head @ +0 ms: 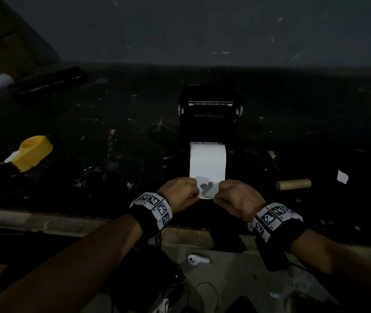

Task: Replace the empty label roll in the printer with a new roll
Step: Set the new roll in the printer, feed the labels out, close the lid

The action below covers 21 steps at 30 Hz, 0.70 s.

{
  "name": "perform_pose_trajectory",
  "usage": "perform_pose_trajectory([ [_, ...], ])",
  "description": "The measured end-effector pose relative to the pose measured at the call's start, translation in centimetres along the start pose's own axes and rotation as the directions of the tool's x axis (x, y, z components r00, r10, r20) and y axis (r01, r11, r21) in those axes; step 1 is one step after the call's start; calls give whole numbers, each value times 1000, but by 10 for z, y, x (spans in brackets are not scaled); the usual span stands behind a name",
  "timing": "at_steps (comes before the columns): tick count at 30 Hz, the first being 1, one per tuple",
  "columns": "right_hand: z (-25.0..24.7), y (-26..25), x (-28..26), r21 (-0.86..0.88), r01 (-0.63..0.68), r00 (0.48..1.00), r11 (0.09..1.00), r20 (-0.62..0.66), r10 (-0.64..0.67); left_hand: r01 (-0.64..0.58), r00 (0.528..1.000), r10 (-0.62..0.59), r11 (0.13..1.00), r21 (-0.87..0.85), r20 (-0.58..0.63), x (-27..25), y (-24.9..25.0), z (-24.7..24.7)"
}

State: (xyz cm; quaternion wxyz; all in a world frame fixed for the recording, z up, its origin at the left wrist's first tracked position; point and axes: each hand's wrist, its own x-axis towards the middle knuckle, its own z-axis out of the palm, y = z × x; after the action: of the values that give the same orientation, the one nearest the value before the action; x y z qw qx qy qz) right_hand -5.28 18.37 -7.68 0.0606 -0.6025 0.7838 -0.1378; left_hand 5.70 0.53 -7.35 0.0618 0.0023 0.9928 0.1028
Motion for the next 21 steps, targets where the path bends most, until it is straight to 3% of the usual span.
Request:
perform_pose_trajectory([
  [4,-2,-9,-9,10,-6,1000,1000,12,6,-8,1000,9,999,-44,6,-12,2,0],
  [21,-2,-52,-57,59,3,998,998,-69,1,153,986,-156,987,-56,-56,-69,54,-6],
])
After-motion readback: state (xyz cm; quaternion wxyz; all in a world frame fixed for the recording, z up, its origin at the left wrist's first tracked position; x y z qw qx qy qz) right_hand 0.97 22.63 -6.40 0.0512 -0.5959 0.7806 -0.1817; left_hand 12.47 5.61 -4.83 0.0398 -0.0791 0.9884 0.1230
